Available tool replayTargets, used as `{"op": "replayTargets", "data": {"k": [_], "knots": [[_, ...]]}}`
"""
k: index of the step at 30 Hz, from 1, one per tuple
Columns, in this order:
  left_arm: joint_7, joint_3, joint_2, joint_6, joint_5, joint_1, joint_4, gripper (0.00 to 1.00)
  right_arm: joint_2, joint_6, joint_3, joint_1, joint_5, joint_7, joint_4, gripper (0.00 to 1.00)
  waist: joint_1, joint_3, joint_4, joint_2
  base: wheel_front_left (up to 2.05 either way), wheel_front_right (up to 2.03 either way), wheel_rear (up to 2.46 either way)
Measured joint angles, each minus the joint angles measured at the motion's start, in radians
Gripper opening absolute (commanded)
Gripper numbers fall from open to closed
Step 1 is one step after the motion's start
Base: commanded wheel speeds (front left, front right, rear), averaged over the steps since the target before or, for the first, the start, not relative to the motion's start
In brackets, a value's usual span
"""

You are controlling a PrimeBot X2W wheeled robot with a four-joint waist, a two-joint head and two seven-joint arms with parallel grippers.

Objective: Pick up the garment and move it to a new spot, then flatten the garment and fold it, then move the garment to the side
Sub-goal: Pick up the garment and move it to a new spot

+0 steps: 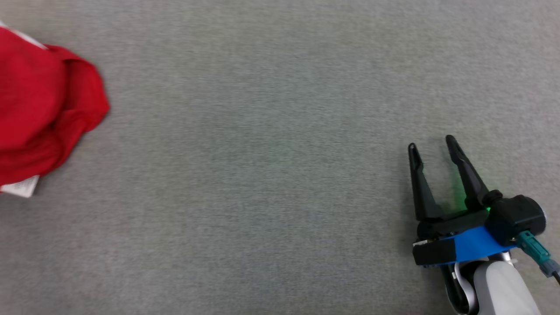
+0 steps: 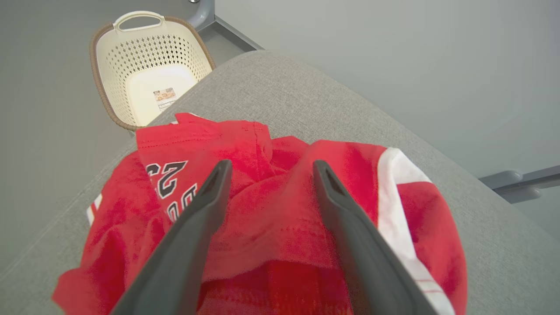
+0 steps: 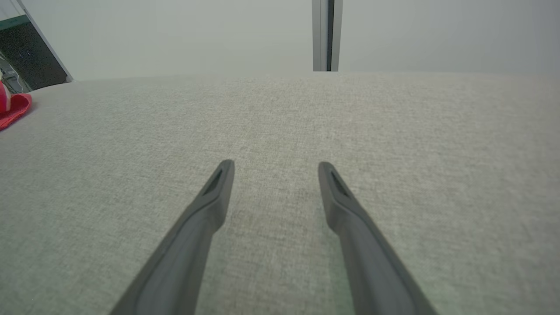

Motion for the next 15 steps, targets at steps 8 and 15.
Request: {"op": "replayTargets", "data": {"k": [8,15], "knots": [[0.196,-0.043,0.04,0.059,-0.003,0.063,0.045,1.0,0.0,0.0,0.008,-0.008,0.019,-0.017,0.02,1.0,0.0,0.021,-0.07,0.0,0.0,0.0,0.0],[0.272,-0.091,0.041,0.128,0.037,0.148,-0.074,0.0,0.0,0.0,0.007,-0.007,0.029,-0.024,0.04,1.0,-0.0003,-0.032,-0.07,0.0,0.0,0.0,0.0]]}}
